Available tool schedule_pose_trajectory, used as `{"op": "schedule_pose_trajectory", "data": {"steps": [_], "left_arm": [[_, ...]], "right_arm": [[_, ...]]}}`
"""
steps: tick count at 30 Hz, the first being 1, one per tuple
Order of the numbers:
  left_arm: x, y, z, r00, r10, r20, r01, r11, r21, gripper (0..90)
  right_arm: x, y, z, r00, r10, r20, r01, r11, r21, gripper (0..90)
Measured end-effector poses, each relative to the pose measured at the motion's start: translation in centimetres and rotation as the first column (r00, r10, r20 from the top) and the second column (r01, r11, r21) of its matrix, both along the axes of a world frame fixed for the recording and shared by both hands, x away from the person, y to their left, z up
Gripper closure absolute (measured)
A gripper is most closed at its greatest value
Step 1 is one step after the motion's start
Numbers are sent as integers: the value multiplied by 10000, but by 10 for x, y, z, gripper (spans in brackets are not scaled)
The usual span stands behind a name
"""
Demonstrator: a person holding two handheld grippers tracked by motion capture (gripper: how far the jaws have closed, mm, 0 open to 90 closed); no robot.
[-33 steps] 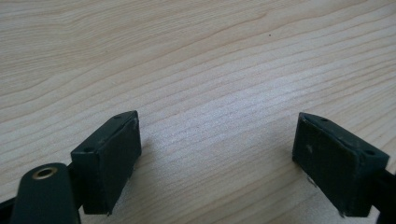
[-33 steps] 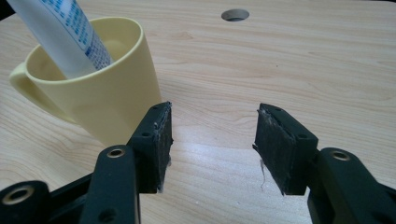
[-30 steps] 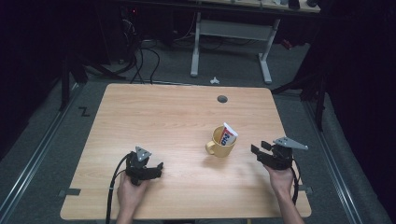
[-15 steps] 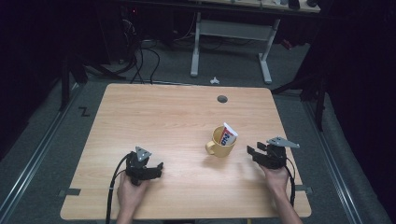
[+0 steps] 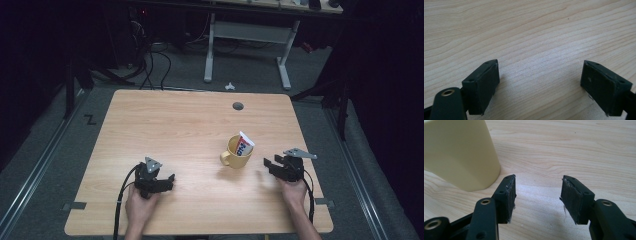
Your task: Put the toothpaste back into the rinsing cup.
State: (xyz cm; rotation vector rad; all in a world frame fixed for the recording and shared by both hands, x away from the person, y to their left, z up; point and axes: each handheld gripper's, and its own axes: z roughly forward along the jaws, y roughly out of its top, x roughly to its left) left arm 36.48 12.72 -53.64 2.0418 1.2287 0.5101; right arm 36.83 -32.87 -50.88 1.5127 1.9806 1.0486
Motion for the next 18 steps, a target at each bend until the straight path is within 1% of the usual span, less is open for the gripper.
{"op": "schedule_pose_trajectory", "data": {"steps": [4, 6, 7, 13, 18], "left_arm": [[0, 0, 0, 10000, -4, -2, 4, 10000, 3, 158], [0, 0, 0, 10000, -2, 0, 2, 10000, 2, 158], [0, 0, 0, 10000, -3, 1, 3, 10000, 5, 158], [0, 0, 0, 10000, -15, 0, 15, 10000, 16, 158], [0, 0, 0, 10000, -16, 0, 16, 10000, 18, 158]], "right_arm": [[2, 2, -2, 10000, -9, -70, 8, 10000, -99, 452], [4, 3, -5, 9999, -82, -122, 80, 9997, -217, 451], [4, 3, -6, 9997, -130, -192, 126, 9997, -203, 450], [7, 7, -10, 9998, -53, -213, 43, 9990, -434, 448], [8, 8, -12, 9995, -109, -287, 94, 9986, -523, 447]]}}
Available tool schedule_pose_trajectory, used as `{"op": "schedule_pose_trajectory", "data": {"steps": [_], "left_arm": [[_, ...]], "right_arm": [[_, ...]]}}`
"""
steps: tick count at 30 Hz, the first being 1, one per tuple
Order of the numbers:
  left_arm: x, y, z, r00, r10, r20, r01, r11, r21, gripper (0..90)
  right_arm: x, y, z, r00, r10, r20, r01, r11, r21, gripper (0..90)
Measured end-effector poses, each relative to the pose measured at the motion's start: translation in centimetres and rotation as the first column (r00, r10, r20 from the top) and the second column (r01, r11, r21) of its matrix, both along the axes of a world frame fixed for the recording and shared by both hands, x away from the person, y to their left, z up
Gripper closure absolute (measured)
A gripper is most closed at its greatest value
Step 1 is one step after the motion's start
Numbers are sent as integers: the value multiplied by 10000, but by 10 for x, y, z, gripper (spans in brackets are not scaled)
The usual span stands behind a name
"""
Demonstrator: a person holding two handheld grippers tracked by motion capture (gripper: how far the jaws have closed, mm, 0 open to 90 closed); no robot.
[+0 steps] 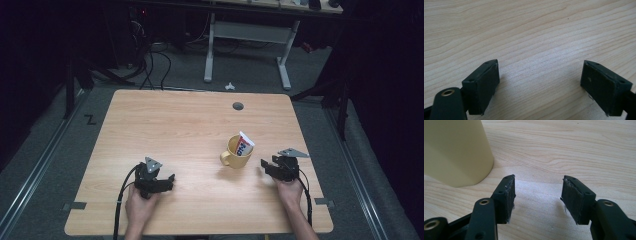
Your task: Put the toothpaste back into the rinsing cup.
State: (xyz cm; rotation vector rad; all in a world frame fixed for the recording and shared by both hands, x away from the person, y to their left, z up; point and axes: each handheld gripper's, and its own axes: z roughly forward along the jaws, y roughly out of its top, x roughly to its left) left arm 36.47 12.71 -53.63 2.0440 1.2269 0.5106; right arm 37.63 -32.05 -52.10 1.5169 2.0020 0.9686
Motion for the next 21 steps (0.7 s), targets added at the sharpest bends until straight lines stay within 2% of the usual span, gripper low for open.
{"op": "schedule_pose_trajectory", "data": {"steps": [9, 16, 19, 21], "left_arm": [[0, 0, 0, 10000, 0, -1, 0, 10000, -2, 158], [0, 0, 0, 10000, -3, -1, 3, 10000, 1, 158], [0, 0, 0, 10000, -2, -1, 2, 10000, -1, 158], [0, 0, 0, 10000, 0, 0, 0, 10000, -4, 158]], "right_arm": [[3, 2, -6, 9994, -19, -349, 13, 9999, -153, 438], [3, 4, -8, 9996, 5, -268, -12, 9996, -267, 435], [3, 11, -9, 9999, -26, -110, 16, 9960, -896, 417], [3, 13, -9, 9999, -40, -107, 30, 9959, -901, 405]]}}
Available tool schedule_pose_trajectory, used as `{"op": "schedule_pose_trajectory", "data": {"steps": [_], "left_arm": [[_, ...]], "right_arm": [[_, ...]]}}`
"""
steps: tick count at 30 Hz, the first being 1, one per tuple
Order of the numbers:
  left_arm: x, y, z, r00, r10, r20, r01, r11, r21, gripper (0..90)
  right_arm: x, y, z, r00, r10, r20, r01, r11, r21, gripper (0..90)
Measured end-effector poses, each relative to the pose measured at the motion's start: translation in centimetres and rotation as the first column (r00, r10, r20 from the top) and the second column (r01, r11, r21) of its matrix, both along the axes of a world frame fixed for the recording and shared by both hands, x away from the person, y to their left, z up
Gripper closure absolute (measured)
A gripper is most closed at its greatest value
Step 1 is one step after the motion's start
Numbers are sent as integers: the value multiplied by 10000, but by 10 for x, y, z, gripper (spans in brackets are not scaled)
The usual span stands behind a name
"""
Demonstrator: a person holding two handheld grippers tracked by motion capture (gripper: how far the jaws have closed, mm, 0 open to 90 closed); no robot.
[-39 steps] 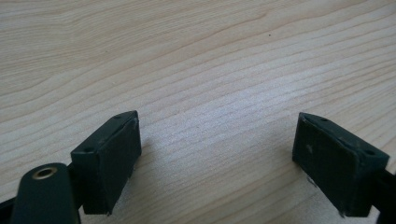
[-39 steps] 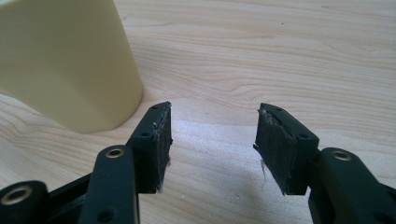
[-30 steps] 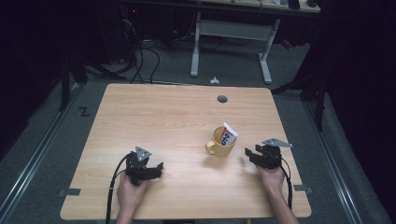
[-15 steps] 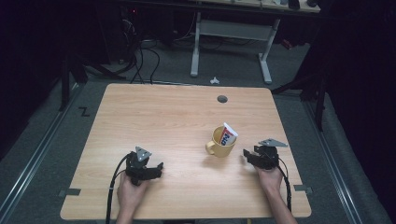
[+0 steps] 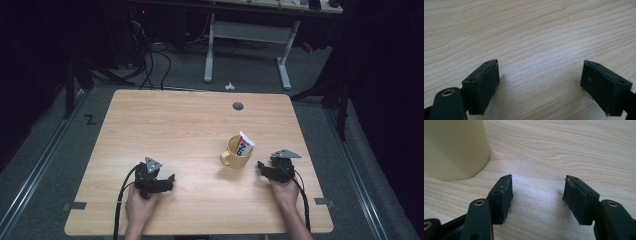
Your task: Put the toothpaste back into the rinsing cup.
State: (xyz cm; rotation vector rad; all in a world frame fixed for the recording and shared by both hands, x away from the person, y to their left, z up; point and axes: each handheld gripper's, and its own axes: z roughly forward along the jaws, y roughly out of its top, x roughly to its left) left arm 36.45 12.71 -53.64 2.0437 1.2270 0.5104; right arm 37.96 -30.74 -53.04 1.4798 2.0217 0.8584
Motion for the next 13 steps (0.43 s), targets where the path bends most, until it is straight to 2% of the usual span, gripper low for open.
{"op": "schedule_pose_trajectory", "data": {"steps": [13], "left_arm": [[0, 0, 0, 10000, -1, -5, 1, 10000, -16, 159]], "right_arm": [[1, 3, 0, 10000, -6, -34, 6, 10000, -15, 376]]}}
